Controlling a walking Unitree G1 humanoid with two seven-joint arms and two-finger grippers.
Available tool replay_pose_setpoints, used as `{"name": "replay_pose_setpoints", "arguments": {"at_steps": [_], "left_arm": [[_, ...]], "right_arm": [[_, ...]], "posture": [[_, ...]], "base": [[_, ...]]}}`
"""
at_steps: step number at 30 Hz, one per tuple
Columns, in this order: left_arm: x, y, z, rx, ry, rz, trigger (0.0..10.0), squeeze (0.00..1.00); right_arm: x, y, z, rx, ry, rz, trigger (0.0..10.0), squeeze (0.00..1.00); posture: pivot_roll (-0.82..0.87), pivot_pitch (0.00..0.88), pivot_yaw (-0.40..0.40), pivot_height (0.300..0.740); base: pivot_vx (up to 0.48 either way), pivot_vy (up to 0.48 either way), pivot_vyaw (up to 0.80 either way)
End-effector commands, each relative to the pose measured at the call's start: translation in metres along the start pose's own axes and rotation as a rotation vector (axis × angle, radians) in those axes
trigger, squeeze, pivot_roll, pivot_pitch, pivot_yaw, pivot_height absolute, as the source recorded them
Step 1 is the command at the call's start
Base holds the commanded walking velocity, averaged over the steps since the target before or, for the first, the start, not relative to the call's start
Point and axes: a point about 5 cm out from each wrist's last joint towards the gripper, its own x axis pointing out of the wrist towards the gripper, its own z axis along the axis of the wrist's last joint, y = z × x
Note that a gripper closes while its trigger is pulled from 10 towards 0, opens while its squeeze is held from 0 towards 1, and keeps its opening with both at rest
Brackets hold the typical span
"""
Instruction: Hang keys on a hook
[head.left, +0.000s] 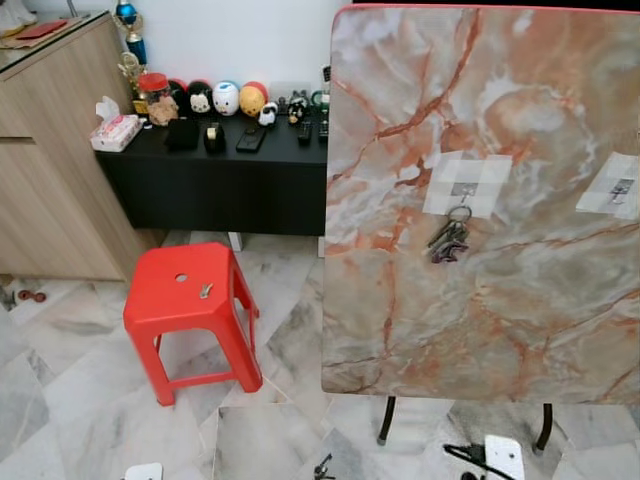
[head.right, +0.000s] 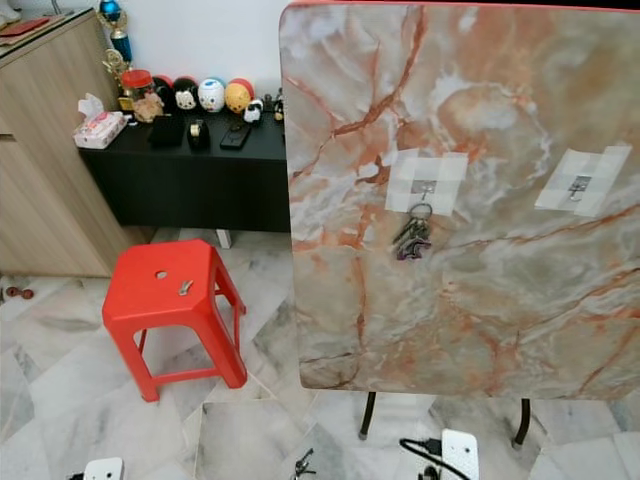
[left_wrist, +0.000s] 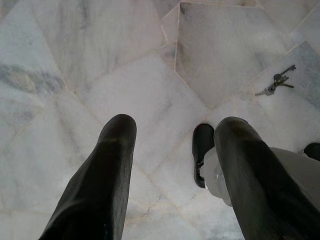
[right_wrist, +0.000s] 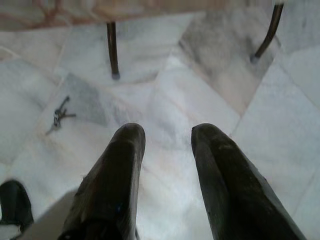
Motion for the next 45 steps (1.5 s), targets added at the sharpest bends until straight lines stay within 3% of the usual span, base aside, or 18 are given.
{"name": "replay_pose_setpoints", "arguments": {"at_steps": [1,9,17,26,29,33,45], "left_arm": [[-0.001,0.001,-0.006,0.008,0.023,-0.006,10.0,0.0],[-0.002,-0.001,-0.009,-0.005,0.04,-0.014,10.0,0.0],[-0.002,-0.002,-0.009,0.001,0.04,-0.014,10.0,0.0],[-0.001,-0.002,-0.008,0.0,0.04,-0.017,10.0,0.0],[-0.001,-0.002,-0.008,0.0,0.04,-0.017,10.0,0.0],[-0.002,-0.002,-0.009,-0.002,0.039,-0.017,10.0,0.0],[-0.002,-0.001,-0.01,-0.006,0.041,-0.022,10.0,0.0]], "right_arm": [[-0.001,-0.007,-0.006,0.001,0.031,-0.023,10.0,0.0],[-0.004,-0.026,-0.016,-0.042,0.08,-0.046,10.0,0.0],[-0.005,-0.024,-0.022,-0.048,0.101,-0.026,10.0,0.0],[-0.009,-0.032,-0.033,-0.085,0.118,-0.03,10.0,0.0],[-0.009,-0.033,-0.034,-0.086,0.12,-0.032,10.0,0.0],[-0.006,-0.023,-0.027,-0.127,0.106,-0.012,10.0,0.0],[-0.007,-0.025,-0.028,-0.137,0.106,-0.013,10.0,0.0]], "posture": [[-0.03,0.0,-0.025,0.74],[-0.01,0.0,-0.032,0.74],[-0.01,0.0,-0.03,0.74],[-0.01,0.0,-0.026,0.74],[-0.01,0.0,-0.028,0.74],[-0.01,0.0,-0.025,0.74],[-0.01,0.0,-0.022,0.74]], "base": [[0.0,0.0,0.0],[0.0,0.0,0.0],[0.0,0.258,0.0],[0.0,0.298,0.0],[0.0,0.296,0.0],[0.0,0.296,0.0],[0.0,0.307,0.0]]}}
